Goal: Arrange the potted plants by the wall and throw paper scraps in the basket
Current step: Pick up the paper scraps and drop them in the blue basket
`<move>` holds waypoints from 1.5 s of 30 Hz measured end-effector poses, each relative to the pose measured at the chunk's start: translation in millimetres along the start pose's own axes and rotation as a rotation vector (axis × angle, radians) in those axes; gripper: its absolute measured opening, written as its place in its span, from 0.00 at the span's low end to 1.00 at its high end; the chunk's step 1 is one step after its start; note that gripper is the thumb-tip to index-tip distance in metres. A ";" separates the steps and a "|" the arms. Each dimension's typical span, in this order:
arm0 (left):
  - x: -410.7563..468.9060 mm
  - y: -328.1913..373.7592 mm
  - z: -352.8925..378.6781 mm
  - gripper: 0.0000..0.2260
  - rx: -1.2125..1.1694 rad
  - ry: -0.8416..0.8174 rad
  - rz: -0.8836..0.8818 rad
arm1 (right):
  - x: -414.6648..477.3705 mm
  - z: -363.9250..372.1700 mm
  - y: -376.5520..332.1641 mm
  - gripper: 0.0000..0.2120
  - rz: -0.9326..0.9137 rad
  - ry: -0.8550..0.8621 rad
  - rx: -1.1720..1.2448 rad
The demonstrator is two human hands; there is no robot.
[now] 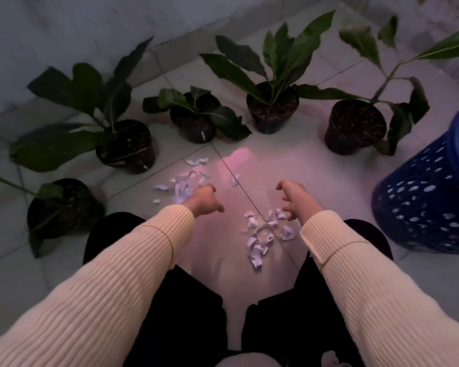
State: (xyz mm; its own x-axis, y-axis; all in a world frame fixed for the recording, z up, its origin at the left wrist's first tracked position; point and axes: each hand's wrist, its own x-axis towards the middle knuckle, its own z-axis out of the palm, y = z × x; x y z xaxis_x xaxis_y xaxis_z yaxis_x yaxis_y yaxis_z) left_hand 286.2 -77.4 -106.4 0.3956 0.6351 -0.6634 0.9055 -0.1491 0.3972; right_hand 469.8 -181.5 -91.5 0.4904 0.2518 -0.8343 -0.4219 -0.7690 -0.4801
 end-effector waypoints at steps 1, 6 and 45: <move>0.9 -8.8 9.1 0.33 -0.009 -0.022 -0.026 | 3.0 0.5 6.4 0.20 0.011 0.017 -0.026; -6.1 -28.2 54.3 0.43 -0.025 -0.076 -0.082 | 29.5 -2.5 38.4 0.22 0.026 0.144 -0.191; 16.4 28.6 140.3 0.08 0.042 0.025 0.235 | 44.1 30.3 122.6 0.09 -0.530 0.168 -0.697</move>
State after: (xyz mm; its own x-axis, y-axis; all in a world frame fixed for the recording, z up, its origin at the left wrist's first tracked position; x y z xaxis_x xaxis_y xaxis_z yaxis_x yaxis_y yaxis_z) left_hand 340.1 -177.6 -194.9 0.5925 0.5976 -0.5402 0.7951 -0.3260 0.5114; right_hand 416.6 -246.8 -195.4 0.6180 0.6285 -0.4724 0.4250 -0.7725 -0.4719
